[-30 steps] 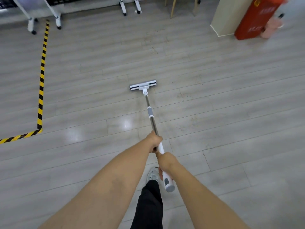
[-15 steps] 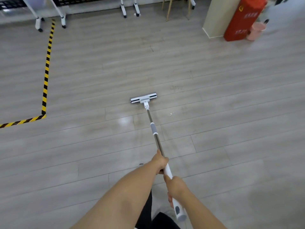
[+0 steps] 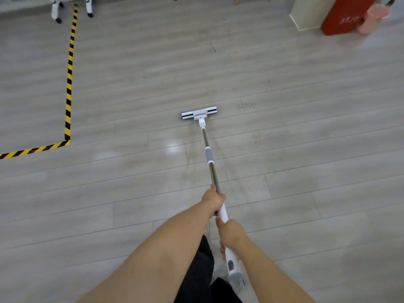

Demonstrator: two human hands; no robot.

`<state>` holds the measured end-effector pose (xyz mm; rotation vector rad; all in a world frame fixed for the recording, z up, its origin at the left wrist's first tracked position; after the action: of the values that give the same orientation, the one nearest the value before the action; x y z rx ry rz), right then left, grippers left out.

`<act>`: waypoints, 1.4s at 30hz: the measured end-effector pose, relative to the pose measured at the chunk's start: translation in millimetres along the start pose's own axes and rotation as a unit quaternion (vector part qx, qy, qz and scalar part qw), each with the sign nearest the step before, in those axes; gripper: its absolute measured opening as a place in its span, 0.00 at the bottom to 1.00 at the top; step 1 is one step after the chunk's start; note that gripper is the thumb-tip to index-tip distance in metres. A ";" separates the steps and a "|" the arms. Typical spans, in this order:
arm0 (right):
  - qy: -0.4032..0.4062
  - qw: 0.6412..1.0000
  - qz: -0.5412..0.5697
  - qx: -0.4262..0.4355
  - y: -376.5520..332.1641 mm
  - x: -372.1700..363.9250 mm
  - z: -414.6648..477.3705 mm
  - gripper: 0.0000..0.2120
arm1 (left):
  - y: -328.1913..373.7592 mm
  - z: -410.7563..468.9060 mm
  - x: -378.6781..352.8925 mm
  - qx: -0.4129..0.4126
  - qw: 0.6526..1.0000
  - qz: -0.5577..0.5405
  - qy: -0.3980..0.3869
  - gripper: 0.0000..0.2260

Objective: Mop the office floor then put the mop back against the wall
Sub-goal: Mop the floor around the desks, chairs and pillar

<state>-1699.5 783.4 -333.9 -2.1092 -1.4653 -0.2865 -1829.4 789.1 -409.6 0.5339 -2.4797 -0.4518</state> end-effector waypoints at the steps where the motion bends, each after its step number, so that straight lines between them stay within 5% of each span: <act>1: -0.002 1.000 0.000 0.001 -12.0 -1.7 6.7 0.21 | 7.7 9.8 5.8 0.000 1.000 -0.002 -0.001 0.31; 13: -0.001 0.999 0.032 -0.023 -153.5 6.3 95.6 0.20 | 114.2 126.2 59.6 0.014 0.999 -0.041 -0.010 0.33; 19: -0.006 1.000 0.024 -0.018 -151.4 -0.5 111.0 0.21 | 114.1 137.6 56.8 0.015 0.999 -0.043 -0.015 0.33; 31: -0.020 0.999 0.024 -0.030 -10.7 -2.7 61.8 0.21 | 21.7 45.6 -13.5 0.022 0.998 -0.056 -0.012 0.34; 42: -0.038 0.998 0.012 -0.039 264.9 -7.5 -52.0 0.21 | -166.7 -145.6 -146.6 0.013 0.997 -0.074 -0.006 0.30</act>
<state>-1453.3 681.6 -378.1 -2.2204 -1.4935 -0.2621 -1586.8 683.5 -431.1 0.7312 -2.4707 -0.4834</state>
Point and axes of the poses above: each hand's wrist, its own z-axis towards the middle knuckle, its own x-axis out of the back of the hand, y = z × x, the point moved 9 cm from there along z, towards the middle knuckle, and after that the axes turned 14 degrees about y, right-handed, at the moved point
